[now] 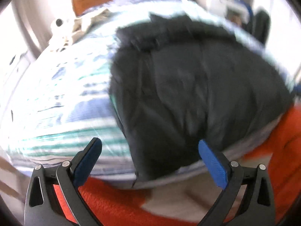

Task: Fold large clothes

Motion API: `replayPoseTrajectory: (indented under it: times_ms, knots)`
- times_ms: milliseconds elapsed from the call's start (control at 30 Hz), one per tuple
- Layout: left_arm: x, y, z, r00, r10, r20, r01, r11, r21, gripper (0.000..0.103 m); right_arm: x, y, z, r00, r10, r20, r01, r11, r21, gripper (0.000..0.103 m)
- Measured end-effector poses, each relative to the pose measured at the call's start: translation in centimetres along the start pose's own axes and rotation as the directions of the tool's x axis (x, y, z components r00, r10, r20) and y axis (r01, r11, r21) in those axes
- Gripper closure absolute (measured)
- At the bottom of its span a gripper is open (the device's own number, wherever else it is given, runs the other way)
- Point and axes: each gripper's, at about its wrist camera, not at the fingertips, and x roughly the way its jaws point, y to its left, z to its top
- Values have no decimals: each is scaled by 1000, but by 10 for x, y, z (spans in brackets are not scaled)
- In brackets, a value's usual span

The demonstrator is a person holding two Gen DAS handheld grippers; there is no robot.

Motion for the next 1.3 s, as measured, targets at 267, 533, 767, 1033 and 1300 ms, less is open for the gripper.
replayPoseTrajectory:
  times_ms: [267, 533, 767, 1033, 1300]
  knots:
    - [50, -34, 42, 981, -156, 119, 164, 985, -58, 1, 39, 7, 58, 995, 66, 80, -71, 996, 57, 19]
    - [64, -50, 7, 1000, 4, 0, -4, 995, 96, 1, 80, 31, -4, 997, -24, -80, 12, 990, -141, 19]
    - [3, 57, -19, 999, -31, 18, 34, 977, -212, 1, 12, -25, -26, 991, -132, -29, 129, 988, -82, 19]
    - [65, 59, -23, 945, -325, -31, 296, 892, -342, 3, 68, -92, -27, 945, 284, -162, -222, 921, 320, 19]
    - [63, 41, -29, 919, -381, -101, 324, 876, -357, 84, 65, -62, -25, 923, 343, -177, -281, 912, 300, 83]
